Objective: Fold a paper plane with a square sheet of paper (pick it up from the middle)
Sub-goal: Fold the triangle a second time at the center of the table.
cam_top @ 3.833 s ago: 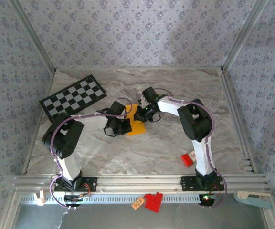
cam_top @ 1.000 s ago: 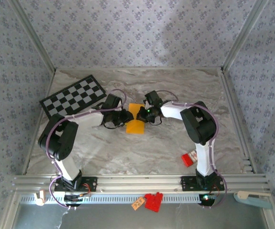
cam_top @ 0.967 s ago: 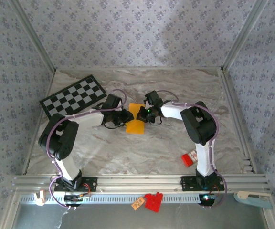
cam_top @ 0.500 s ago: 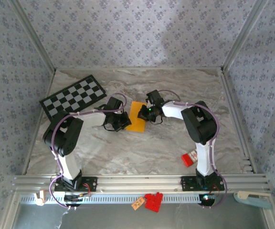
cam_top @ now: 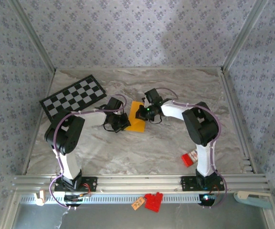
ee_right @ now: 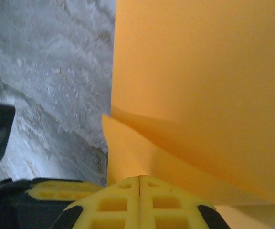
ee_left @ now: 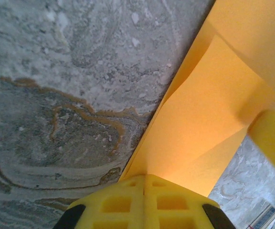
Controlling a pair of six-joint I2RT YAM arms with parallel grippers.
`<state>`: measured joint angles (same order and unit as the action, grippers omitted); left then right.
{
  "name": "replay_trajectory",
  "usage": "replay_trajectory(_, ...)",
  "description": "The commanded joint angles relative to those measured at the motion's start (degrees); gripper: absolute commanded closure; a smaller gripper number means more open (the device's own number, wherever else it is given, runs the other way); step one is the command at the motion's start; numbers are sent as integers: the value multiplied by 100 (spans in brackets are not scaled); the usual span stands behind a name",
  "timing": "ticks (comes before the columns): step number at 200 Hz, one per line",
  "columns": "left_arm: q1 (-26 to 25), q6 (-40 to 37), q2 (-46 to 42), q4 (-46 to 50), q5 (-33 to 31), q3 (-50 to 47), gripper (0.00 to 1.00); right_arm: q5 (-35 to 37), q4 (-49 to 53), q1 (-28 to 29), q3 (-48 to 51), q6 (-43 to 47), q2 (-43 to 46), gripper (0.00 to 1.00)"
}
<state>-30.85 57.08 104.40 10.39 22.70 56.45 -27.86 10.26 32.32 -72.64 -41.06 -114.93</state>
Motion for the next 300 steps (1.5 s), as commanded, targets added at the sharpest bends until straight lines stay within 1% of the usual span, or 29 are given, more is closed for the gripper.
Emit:
replay_trajectory(1, 4, -10, 291, 545, -254, -11, 100, -187, 345, 93, 38, 269, 9, 98)
replay_trajectory(39, 0, 21, 331, 498, -187, -29, 100, -434, 477, 143, -157, 453, -265, 98)
replay_trajectory(54, 0, 14, 352, 554, -174, -27, 100, -399, 574, 86, -215, 456, -365, 98)
replay_trajectory(95, 46, 96, 394, 851, -207, -137, 100, -318, 514, -317, -113, 450, -460, 98)
replay_trajectory(154, 97, 197, 300, 653, -40, -415, 100, -291, 310, -1213, -78, 291, -448, 97)
replay_trajectory(182, 98, 134, 163, 346, 254, -284, 100, -266, 433, -1303, -242, 369, -182, 96)
replay_trajectory(189, 104, 104, 107, 333, 357, -166, 98, -249, 494, -1279, -276, 390, -67, 96)
replay_trajectory(206, 89, 59, -81, 349, 537, 181, 90, -205, 572, -1207, -238, 343, 217, 90)
replay_trajectory(225, 99, -9, -236, 502, 534, 534, 82, -169, 533, -1100, -36, 119, 527, 83)
replay_trajectory(236, 98, -39, -278, 540, 517, 665, 77, -164, 458, -1033, 110, -78, 663, 78)
replay_trajectory(254, 112, -103, -230, 541, 495, 798, 75, -106, 303, -876, 328, -456, 835, 72)
replay_trajectory(274, 142, -246, -26, 618, 431, 1018, 76, -26, 173, -710, 382, -801, 922, 61)
replay_trajectory(280, 148, -307, 51, 664, 397, 1091, 76, 9, 129, -677, 382, -885, 934, 60)
replay_trajectory(285, 141, -340, 116, 695, 349, 1159, 77, 20, 77, -652, 581, -965, 938, 59)
replay_trajectory(300, 143, -384, 262, 692, 226, 1259, 78, 30, -24, -619, 618, -1143, 905, 58)
